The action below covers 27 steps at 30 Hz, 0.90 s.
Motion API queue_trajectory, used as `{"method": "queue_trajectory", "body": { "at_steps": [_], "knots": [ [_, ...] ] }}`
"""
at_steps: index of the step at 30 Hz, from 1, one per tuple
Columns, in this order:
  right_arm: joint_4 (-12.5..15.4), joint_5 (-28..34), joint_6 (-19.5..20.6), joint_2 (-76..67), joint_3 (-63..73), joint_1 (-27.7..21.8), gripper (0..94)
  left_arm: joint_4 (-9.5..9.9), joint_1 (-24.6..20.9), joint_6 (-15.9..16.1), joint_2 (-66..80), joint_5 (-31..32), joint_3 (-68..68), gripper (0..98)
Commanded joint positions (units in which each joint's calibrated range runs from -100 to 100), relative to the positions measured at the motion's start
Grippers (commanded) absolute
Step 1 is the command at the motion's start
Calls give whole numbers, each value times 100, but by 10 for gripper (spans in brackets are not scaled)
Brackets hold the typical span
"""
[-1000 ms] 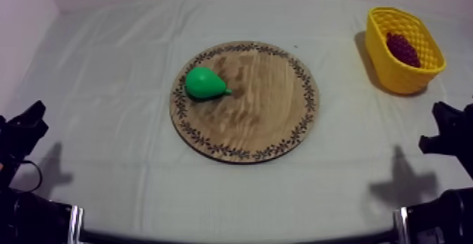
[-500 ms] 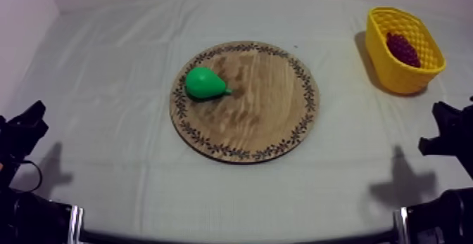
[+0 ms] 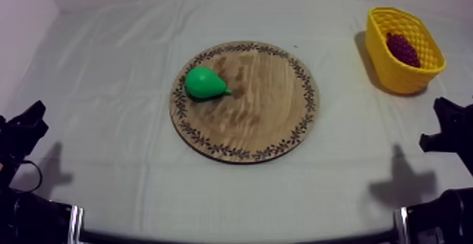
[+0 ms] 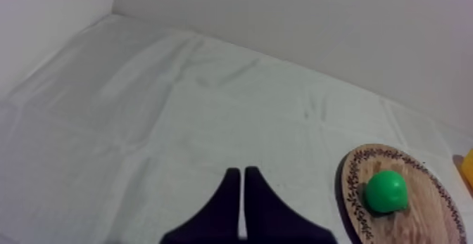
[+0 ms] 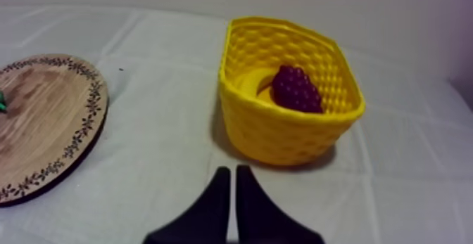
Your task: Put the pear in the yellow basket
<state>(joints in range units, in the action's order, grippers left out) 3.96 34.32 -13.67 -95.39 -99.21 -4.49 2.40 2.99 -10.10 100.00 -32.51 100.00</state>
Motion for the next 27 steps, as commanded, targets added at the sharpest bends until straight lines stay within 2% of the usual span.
{"method": "queue_trajectory", "body": {
  "at_steps": [1, 4, 7, 13, 22, 27],
  "knots": [
    [213, -134, -422, 96, 96, 5, 4, 2, 1, 1, 0, 1, 0, 1],
    [484, -216, -809, 426, 469, 33, 4, 2, 1, 1, 0, 1, 0, 1],
    [608, -194, -933, 994, 1176, 112, 4, 2, 1, 1, 0, 1, 0, 1],
    [920, 516, -1237, 2331, 3253, 179, 4, 2, 1, 1, 0, 1, 0, 1],
    [880, 1698, -981, 4209, 5833, 374, 4, 2, 1, 1, 0, 1, 0, 1],
    [924, 2136, -1155, 5027, 6655, 577, 4, 2, 1, 1, 0, 1, 0, 1]
  ]
}}
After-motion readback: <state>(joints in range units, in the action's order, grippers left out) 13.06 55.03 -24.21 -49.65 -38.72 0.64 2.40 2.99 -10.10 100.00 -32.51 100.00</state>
